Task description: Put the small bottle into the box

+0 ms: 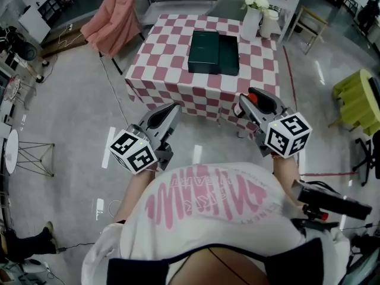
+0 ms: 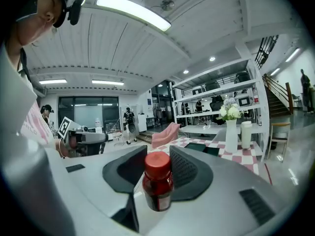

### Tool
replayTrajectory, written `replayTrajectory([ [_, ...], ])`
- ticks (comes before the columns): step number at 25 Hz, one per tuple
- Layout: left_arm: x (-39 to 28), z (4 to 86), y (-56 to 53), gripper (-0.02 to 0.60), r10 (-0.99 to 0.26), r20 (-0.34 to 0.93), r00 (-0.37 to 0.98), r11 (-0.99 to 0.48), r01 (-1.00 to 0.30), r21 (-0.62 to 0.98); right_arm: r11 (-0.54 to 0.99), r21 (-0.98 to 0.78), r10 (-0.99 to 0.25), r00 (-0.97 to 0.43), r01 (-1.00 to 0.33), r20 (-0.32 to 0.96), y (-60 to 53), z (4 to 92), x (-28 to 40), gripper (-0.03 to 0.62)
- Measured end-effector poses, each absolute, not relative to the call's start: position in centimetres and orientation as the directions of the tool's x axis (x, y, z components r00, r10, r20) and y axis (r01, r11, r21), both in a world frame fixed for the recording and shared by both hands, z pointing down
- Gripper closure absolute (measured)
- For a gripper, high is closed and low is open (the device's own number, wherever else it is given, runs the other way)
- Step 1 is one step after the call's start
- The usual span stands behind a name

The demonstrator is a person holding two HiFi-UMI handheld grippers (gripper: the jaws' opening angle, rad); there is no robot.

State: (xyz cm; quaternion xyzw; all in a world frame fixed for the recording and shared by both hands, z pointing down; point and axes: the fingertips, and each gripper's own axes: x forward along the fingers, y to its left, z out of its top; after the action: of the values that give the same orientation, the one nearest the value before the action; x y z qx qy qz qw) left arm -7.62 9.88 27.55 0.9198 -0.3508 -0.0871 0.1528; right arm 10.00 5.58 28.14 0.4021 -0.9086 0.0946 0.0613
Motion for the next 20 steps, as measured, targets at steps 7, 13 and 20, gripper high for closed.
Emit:
replayTrajectory([
  [7, -3.7, 26.6, 5.0, 0.574, -0.691, -0.082, 0.718, -0.699, -0.634, 0.331, 0.687, -0.057, -0.707, -0.685, -0.724, 0.174, 0.6, 26.5, 13.7, 0.451],
  [13, -2.2, 29.2, 2.2, 0.574, -0.732, -0.063, 0.678, -0.650, -0.669, 0.361, 0.696, -0.064, -0.693, -0.693, -0.715, 0.199, -2.7, 28.4, 15.9, 0.451],
  [20, -0.1, 31.8, -0.5, 0.574, -0.725, 0.021, 0.688, -0.629, -0.675, 0.386, 0.684, -0.126, -0.692, -0.694, -0.718, 0.199, -6.0, 30.9, 17.9, 0.451],
])
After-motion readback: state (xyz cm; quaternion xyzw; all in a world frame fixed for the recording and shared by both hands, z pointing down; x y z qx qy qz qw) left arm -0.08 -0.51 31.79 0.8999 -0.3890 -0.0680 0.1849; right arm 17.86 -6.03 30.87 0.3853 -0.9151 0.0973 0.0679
